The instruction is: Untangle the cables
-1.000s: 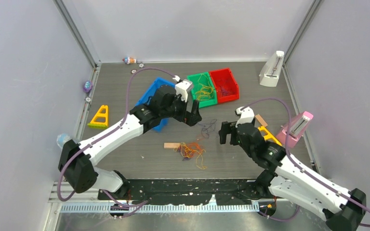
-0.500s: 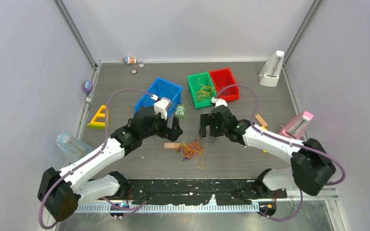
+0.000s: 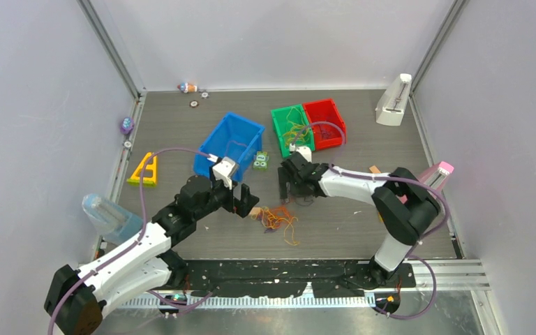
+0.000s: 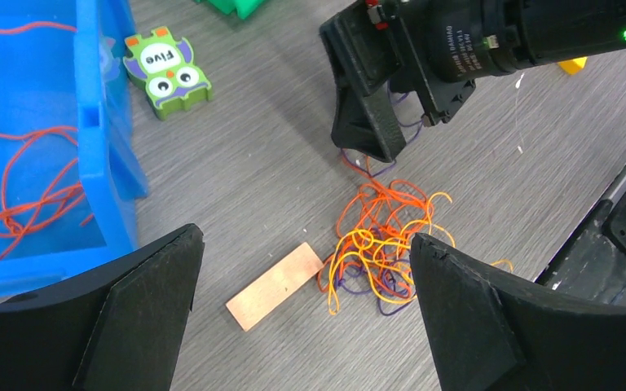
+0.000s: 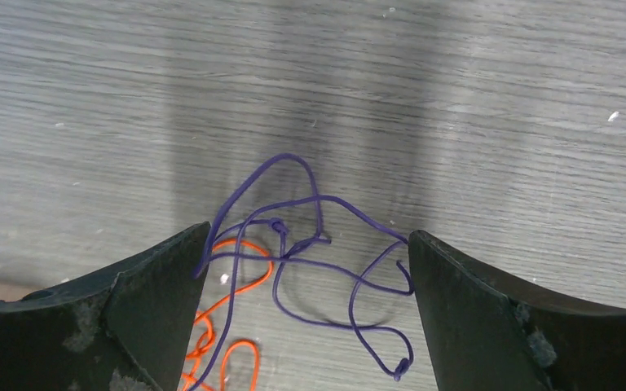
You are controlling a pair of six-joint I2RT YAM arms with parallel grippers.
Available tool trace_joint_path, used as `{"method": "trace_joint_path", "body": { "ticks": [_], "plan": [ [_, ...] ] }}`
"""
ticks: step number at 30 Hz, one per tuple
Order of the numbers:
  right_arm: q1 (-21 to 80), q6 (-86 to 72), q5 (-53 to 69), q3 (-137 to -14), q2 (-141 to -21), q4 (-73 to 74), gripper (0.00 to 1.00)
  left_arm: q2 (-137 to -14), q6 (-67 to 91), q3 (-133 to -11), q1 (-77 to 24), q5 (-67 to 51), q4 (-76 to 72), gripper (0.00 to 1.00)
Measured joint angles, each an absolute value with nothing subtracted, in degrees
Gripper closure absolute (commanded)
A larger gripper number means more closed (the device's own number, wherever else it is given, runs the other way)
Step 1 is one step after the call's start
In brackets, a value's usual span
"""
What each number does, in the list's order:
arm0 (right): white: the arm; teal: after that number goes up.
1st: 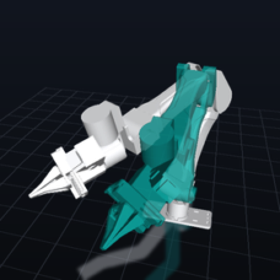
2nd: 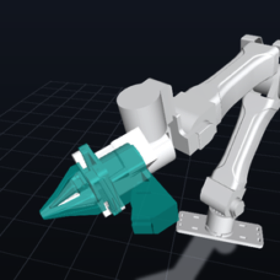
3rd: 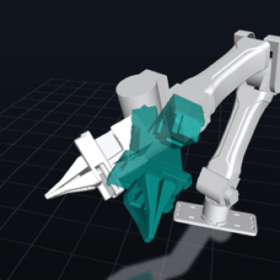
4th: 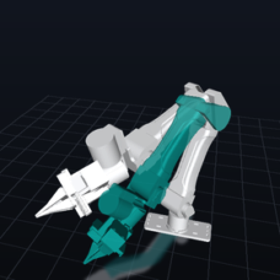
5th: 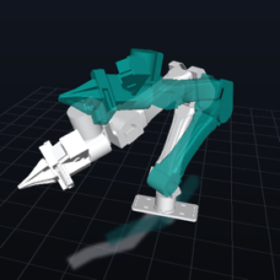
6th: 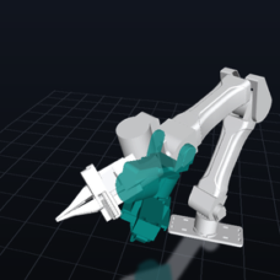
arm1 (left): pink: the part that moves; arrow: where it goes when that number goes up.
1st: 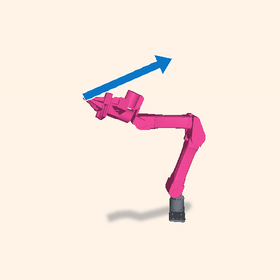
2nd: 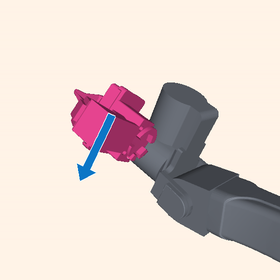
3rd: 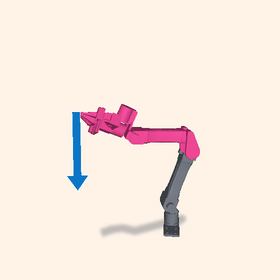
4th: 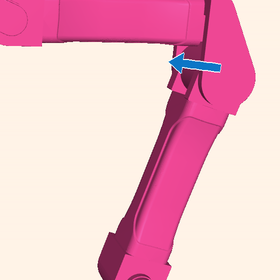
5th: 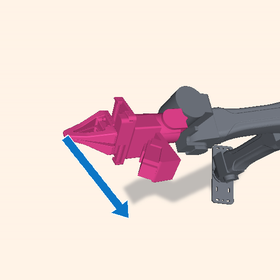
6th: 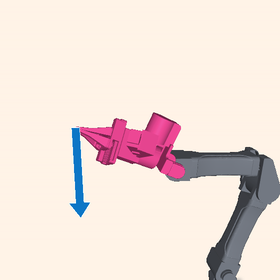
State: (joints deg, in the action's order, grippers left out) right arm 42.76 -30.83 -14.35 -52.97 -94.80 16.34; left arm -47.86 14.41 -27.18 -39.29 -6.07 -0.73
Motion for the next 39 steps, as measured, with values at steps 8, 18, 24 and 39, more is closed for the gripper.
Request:
{"method": "trace_joint_path", "body": {
  "ticks": [8,18,24,39],
  "plan": [
    [45.4,-30.7,-20.0,-58.7,-100.6,20.8,0.90,-48.2,14.2,-24.1,-39.3,-6.2,-4.8,0.02],
    [37.7,-27.2,-15.4,-57.4,-97.2,22.0,0.95,-52.8,14.6,-21.0,-39.3,-8.6,-10.6,0.04],
    [29.6,-22.0,-12.5,-67.5,-95.9,25.8,0.95,-53.5,14.6,-20.9,-39.3,-10.1,-13.5,0.05],
    [14.1,-13.7,-10.0,-107.2,-113.6,32.3,0.95,-57.2,14.4,-20.8,-39.3,-13.1,-17.2,0.04]
  ]
}}
